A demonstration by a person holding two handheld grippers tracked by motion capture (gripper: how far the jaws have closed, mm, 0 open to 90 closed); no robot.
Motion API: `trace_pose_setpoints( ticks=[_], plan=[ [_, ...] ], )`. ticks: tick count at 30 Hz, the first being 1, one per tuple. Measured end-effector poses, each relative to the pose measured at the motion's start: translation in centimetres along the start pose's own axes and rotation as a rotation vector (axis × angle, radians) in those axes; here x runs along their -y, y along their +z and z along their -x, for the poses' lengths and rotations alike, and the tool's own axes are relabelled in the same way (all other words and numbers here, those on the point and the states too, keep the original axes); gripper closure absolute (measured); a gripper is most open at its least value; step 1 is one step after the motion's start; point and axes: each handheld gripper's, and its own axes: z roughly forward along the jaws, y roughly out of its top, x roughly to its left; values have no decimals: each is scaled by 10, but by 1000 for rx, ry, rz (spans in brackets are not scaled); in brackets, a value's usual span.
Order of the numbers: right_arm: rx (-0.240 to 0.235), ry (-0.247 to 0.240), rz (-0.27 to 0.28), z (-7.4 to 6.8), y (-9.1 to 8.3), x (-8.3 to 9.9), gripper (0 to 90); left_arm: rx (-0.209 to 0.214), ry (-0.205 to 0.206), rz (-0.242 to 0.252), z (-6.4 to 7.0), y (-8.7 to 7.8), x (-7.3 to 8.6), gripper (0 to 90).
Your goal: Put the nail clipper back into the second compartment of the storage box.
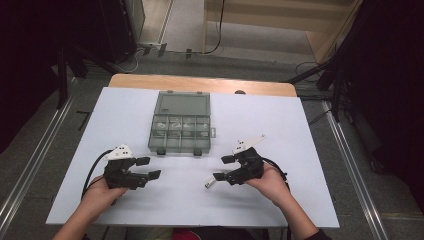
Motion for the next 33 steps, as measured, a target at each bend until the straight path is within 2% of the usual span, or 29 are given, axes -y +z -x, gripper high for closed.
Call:
trace_pose_setpoints(
  ticks=[7,11,13,17,22,26,30,33],
  plan=[
    [-34,-36,-52,-1,8,-9,266,-14,-4,0,0,-2,3,294],
    [-104,-101,-112,-3,14,-17,216,-18,-5,-1,-1,-4,4,293],
    [-105,-130,-133,-4,17,-21,218,-19,-6,4,-1,-3,4,293],
    [-120,-156,-152,-3,20,-28,234,-16,-4,-1,-1,-3,3,294],
    [-116,-249,-213,-2,22,-36,275,-14,-5,4,-3,-2,2,294],
    [-118,-284,-262,-1,24,-38,300,-12,-4,-2,-4,-1,1,294],
    [-135,-352,-262,1,27,-40,316,-8,-6,-3,-5,1,0,294],
    [-140,-375,-284,2,28,-42,324,-7,-6,-3,-6,2,-1,294]
  ],
)
